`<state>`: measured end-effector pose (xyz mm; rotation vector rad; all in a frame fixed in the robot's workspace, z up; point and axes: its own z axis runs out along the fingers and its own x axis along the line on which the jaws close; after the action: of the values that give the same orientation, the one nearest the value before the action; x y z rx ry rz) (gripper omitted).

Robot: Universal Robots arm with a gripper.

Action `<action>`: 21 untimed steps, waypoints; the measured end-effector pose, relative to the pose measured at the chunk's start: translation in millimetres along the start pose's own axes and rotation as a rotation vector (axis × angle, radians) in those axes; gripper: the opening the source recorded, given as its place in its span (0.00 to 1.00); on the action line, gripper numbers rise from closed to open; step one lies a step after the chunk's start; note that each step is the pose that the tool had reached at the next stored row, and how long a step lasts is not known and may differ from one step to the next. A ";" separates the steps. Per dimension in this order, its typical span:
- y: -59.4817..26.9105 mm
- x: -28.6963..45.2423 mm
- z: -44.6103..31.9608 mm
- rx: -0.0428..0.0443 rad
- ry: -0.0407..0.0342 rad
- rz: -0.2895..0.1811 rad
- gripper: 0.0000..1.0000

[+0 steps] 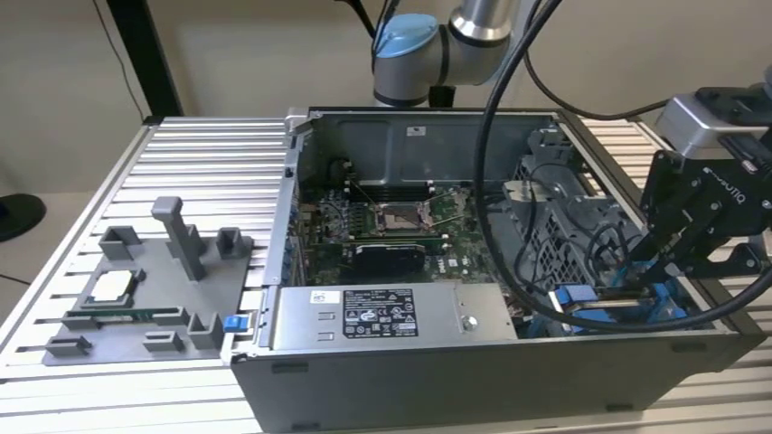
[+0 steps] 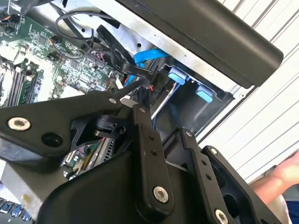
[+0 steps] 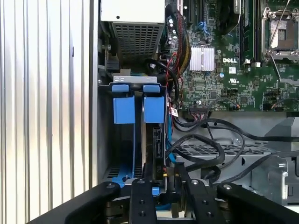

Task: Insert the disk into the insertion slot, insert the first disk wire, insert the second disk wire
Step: 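Insert the second disk wire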

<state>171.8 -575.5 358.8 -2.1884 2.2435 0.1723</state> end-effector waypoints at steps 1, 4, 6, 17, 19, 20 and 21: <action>0.0 0.0 0.0 0.0000 0.0002 0.000 1.00; -0.2 -0.1 0.0 0.0000 0.0019 0.000 1.00; -0.1 0.0 -0.1 0.0001 0.0028 0.000 1.00; -0.1 0.0 0.0 0.0001 0.0041 0.000 1.00; 0.0 -0.1 -0.6 0.0001 0.0042 0.000 1.00; 0.1 -0.3 -2.0 0.0001 0.0044 0.000 1.00; 0.3 -0.4 -4.6 0.0001 0.0042 0.000 1.00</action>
<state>171.9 -575.5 363.4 -2.1905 2.2459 0.1678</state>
